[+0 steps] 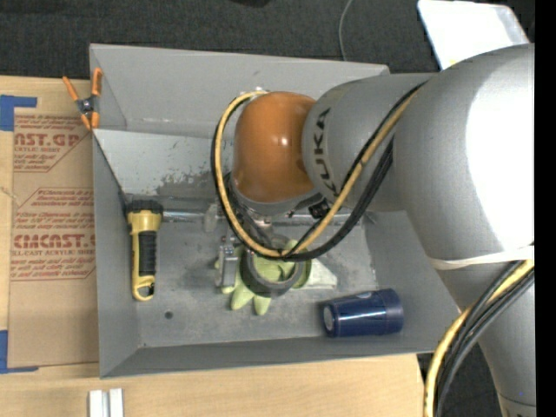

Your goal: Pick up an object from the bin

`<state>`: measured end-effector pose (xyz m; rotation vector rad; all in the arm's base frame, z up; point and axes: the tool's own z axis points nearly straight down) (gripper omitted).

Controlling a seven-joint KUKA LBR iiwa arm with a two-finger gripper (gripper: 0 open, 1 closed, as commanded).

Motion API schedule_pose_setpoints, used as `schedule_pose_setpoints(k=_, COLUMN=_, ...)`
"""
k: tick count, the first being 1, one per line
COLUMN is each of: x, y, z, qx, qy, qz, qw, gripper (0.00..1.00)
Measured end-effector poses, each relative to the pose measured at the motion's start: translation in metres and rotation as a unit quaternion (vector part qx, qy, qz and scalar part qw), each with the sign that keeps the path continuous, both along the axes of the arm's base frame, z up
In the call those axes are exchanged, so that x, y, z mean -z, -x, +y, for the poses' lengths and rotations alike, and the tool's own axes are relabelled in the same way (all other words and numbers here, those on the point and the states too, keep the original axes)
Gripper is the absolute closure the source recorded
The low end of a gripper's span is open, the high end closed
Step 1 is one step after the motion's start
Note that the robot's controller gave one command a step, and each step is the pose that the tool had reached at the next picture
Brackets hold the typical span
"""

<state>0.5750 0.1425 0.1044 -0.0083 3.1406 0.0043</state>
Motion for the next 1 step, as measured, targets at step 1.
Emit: schedule_pose_setpoints(k=1, x=-0.0417, y=0.0206, z=0.0004, qx=-0.061, qy=0.002, qz=0.0006, qw=0.9981, gripper=0.0)
